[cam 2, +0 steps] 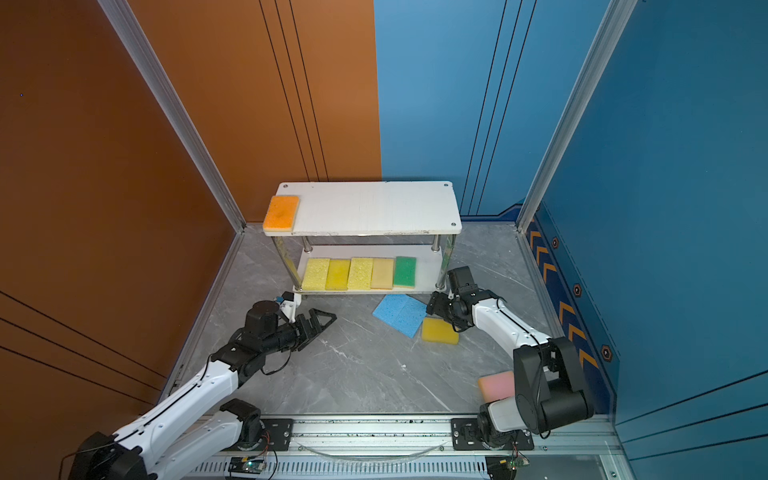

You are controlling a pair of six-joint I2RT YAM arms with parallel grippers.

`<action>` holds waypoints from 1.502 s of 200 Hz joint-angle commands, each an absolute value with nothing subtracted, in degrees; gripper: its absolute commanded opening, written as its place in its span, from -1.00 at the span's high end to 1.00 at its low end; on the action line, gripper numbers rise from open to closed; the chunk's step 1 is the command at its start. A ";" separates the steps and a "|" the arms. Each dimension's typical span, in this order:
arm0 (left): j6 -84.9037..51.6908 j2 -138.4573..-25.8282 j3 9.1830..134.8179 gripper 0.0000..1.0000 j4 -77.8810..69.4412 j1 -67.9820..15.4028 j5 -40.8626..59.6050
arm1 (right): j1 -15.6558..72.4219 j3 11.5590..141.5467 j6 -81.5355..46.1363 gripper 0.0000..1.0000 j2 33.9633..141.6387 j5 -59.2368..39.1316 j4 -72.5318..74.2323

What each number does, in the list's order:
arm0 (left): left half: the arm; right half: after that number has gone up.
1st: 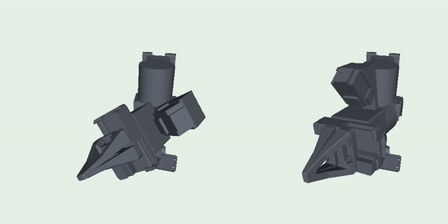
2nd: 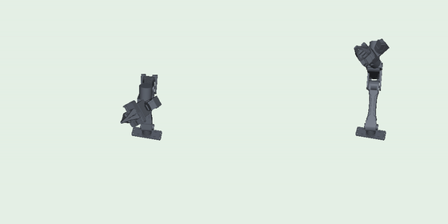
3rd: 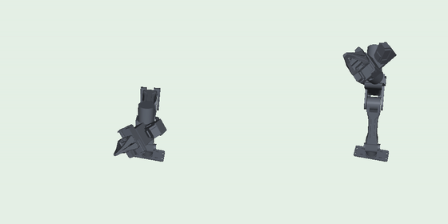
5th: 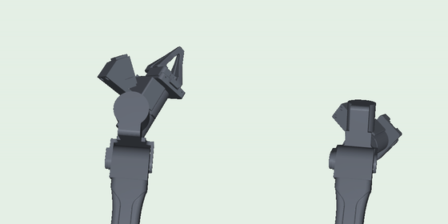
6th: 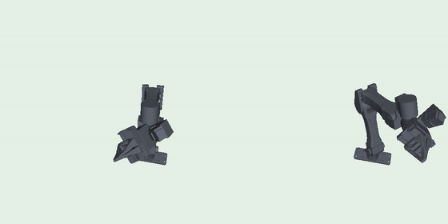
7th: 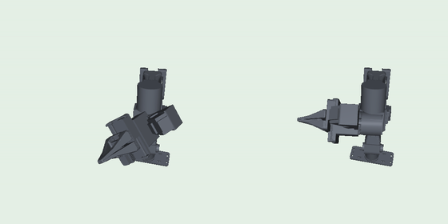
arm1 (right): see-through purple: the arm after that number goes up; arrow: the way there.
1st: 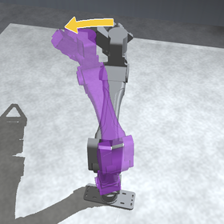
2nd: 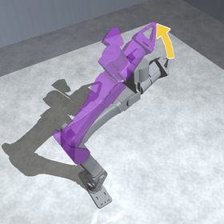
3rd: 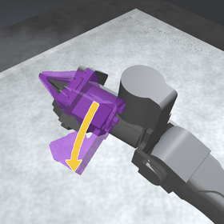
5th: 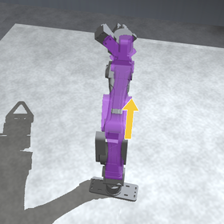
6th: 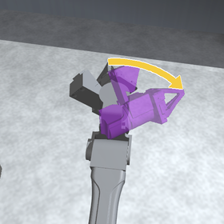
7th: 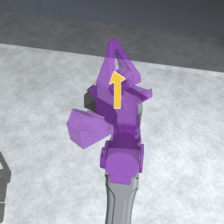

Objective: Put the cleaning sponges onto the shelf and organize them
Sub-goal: 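Lower the open right gripper over the yellow sponge beside the blue sponges, then close the right gripper on the yellow sponge's edge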

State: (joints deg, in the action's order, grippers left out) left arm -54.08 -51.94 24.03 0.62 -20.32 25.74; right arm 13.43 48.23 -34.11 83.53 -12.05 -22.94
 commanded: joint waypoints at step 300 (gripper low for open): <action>-55.78 -49.70 19.77 -0.95 -1.90 -19.28 27.43 | 39.80 35.17 -51.20 -0.75 75.30 -16.25 -18.16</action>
